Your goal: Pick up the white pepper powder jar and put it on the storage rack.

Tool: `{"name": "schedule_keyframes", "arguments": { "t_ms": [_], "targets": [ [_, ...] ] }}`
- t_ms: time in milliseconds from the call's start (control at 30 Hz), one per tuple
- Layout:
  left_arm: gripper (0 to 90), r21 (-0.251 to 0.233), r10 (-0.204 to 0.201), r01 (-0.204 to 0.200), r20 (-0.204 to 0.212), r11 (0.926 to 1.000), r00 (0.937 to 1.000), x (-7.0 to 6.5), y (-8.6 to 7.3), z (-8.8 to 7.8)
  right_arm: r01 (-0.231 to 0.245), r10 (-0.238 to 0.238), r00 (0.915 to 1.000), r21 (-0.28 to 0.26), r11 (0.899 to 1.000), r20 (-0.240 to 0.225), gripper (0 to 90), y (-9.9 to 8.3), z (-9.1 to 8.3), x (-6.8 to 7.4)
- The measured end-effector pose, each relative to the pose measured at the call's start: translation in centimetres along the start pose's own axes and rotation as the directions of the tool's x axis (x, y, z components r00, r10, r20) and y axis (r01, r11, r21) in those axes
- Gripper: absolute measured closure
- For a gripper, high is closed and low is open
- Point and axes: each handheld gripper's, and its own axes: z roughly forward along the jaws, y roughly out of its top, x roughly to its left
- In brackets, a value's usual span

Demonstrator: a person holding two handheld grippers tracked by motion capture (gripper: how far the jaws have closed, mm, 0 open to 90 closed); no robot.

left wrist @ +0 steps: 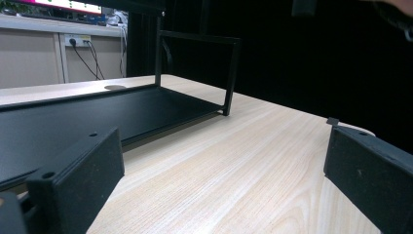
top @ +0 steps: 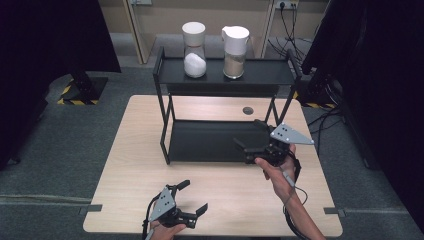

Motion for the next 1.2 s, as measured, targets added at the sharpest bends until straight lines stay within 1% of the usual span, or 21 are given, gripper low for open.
{"name": "schedule_keyframes", "arguments": {
  "t_ms": [67,200,367,467,533,667,900,1200],
  "targets": [
    [0.1,-0.001,0.001,-0.001,-0.002,1.0,1.0,0.0,0.0,-0.1,-0.008,0.008,0.9999,-0.011,1.0,-0.013,0.4,-0.9,-0.4,0.0],
    [0.1,-0.001,-0.004,0.004,-0.002,1.0,1.0,0.1,0.0,0.0,-0.014,0.013,0.9998,-0.021,1.0,-0.011,0.4,-2.6,-1.1,0.3],
    [0.1,0.0,-0.003,0.003,-0.005,1.0,1.0,0.0,0.0,0.0,-0.02,0.02,0.9997,-0.009,1.0,-0.016,0.4,-4.4,-1.8,0.8],
    [0.1,-0.001,-0.003,0.003,-0.006,1.0,1.0,0.0,0.0,0.0,-0.007,0.007,0.9999,-0.005,1.0,-0.014,0.4,-5.2,-2.3,1.2],
    [0.1,-0.001,-0.002,0.002,-0.005,1.0,1.0,0.0,0.0,-0.1,-0.007,0.007,0.9998,-0.008,1.0,-0.017,0.4,-5.9,-2.6,1.4],
    [0.1,-0.001,-0.001,0.001,-0.005,1.0,1.0,0.0,0.0,0.0,-0.016,0.016,0.9996,0.004,1.0,-0.025,0.4,-6.9,-3.0,1.7],
    [0.1,-0.003,-0.004,0.004,-0.007,1.0,1.0,0.0,0.0,-0.1,-0.031,0.031,0.999,0.012,0.999,-0.033,0.4,-8.1,-3.5,2.1],
    [0.1,-0.003,-0.001,0.001,-0.01,1.0,0.9999,0.0,0.0,-0.1,-0.053,0.054,0.9977,0.026,0.998,-0.041,0.4,-9.6,-3.9,2.1]
  ]
}}
